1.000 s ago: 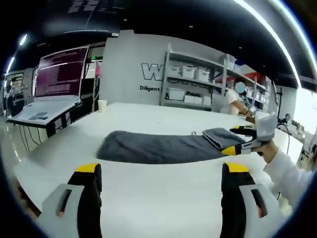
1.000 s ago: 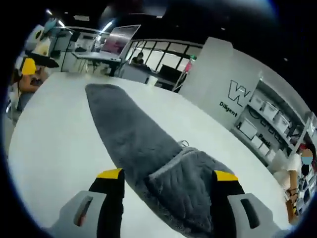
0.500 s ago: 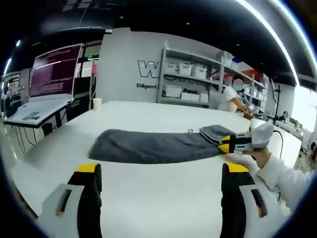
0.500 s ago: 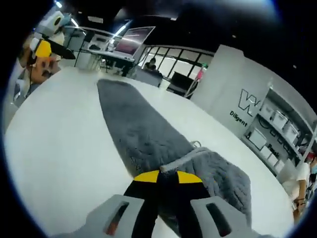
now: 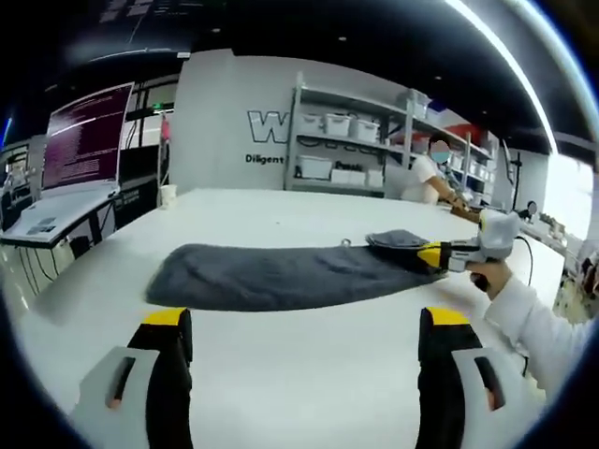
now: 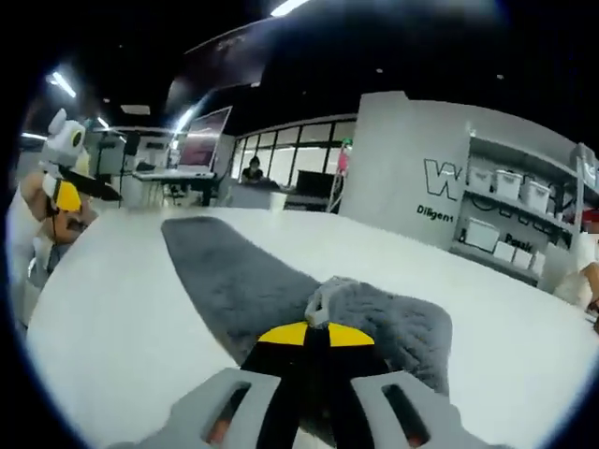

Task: Open the folded towel by lifting each exposed corner and separating the folded layers until the towel lies flat within the target outline without major curled edges

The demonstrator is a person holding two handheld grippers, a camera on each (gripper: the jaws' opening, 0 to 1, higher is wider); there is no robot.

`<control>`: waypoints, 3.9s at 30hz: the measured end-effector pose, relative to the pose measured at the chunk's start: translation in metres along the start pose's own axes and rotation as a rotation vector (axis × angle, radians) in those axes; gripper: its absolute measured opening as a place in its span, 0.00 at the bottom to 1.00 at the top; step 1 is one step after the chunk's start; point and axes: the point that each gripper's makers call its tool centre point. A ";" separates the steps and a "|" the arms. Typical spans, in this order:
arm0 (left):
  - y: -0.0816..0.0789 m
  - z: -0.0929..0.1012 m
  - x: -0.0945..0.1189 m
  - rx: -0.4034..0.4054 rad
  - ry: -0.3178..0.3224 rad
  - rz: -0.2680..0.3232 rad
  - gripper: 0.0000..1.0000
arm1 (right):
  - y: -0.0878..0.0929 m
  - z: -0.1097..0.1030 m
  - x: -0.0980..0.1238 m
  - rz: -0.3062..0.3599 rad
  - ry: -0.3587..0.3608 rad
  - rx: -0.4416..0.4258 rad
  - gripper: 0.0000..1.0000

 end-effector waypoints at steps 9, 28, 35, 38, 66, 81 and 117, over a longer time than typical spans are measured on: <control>0.001 0.000 -0.003 0.002 0.004 -0.001 0.99 | -0.010 0.078 0.046 0.118 0.242 -0.033 0.00; 0.002 0.009 -0.009 0.014 0.032 -0.004 0.99 | 0.033 0.168 0.110 0.114 0.531 -0.212 0.00; 0.002 0.006 -0.007 0.020 0.030 -0.003 0.99 | 0.060 0.197 0.132 0.063 0.646 -0.279 0.00; 0.003 0.006 -0.007 0.026 0.032 -0.006 0.99 | 0.076 0.203 0.143 0.037 0.695 -0.342 0.00; 0.001 -0.010 0.006 0.061 0.022 0.019 0.99 | 0.006 0.154 0.123 0.283 0.423 -0.242 0.84; 0.002 -0.006 0.003 0.060 0.045 0.011 0.99 | 0.002 0.104 0.086 0.209 0.225 -0.112 0.99; 0.018 0.010 -0.051 0.056 0.076 -0.061 0.99 | 0.106 0.248 0.013 -0.314 0.076 -0.266 0.60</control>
Point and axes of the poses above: the point that each gripper's makers call its tool centre point, and the gripper's own axes: x roughly backward along the fingers, z roughly to its right, y roughly out of its underside, and after that the axes turned 1 degree about y, right-handed
